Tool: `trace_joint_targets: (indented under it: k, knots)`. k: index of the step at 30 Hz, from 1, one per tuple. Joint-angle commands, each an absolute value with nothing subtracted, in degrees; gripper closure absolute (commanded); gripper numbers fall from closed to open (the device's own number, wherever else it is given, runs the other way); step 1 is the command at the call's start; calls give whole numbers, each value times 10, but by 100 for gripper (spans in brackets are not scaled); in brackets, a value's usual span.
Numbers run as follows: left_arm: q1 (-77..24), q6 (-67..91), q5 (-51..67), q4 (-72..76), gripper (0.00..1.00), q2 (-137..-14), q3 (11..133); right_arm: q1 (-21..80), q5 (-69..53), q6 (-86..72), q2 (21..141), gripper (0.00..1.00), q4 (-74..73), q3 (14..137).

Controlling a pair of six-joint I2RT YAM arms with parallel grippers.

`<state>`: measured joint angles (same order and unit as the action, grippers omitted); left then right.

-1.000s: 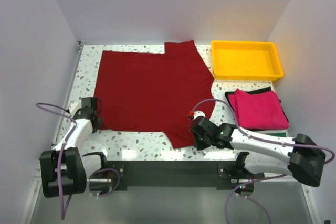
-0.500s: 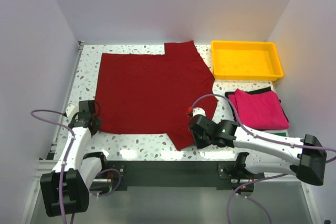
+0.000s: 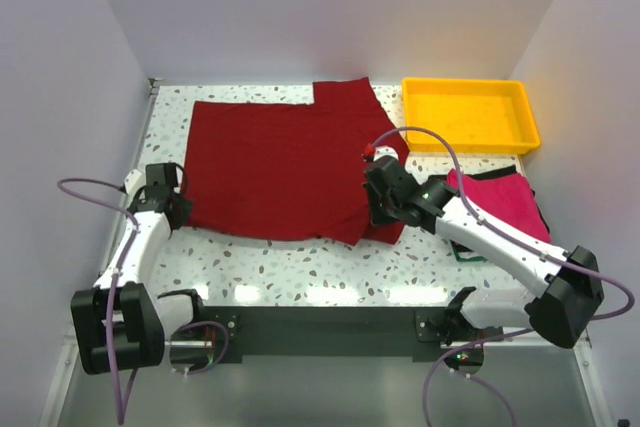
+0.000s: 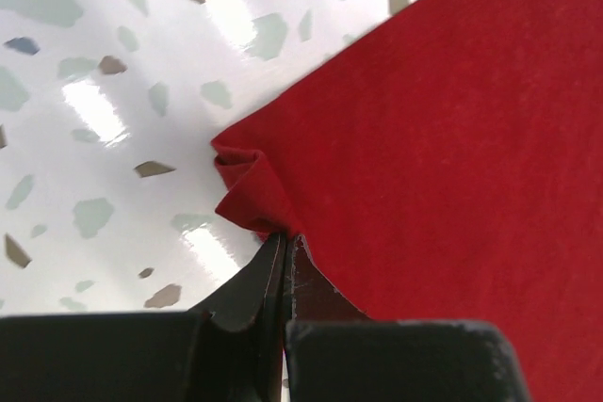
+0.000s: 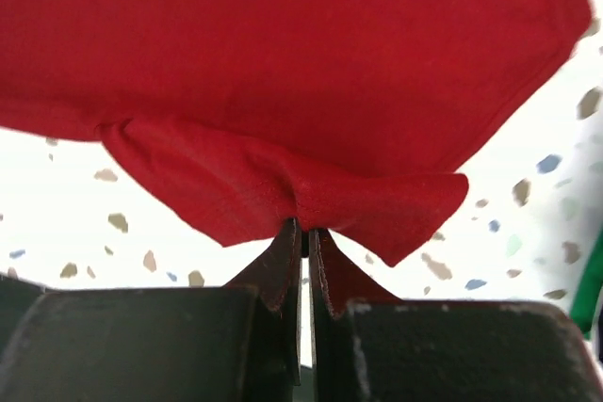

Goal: Fold and stack the t-shirts
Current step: Fold the tshirt

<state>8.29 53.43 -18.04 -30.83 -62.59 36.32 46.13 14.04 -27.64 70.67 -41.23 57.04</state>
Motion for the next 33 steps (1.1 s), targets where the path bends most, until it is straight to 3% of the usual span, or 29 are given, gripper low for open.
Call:
trace_joint_targets:
  k: [1, 17, 28, 29, 30, 31, 33]
  knots:
    - [85, 524, -165, -264, 100, -653, 403, 426, 162, -226, 735, 100, -395, 618]
    - [86, 529, -165, -200, 100, -821, 513, 309, 95, -92, 875, 100, -268, 728]
    - [86, 538, -180, -197, 100, -952, 590, 251, 39, -69, 1063, 100, -283, 881]
    - [86, 536, -178, -199, 95, -961, 603, 250, 37, -67, 1074, 100, -282, 888]
    - [86, 536, -173, -202, 84, -970, 610, 249, 36, -66, 1085, 100, -282, 896]
    - [87, 535, -172, -204, 61, -984, 616, 244, 39, -65, 1096, 100, -281, 913]
    - [86, 537, -171, -201, 25, -992, 626, 239, 43, -71, 1131, 97, -278, 932]
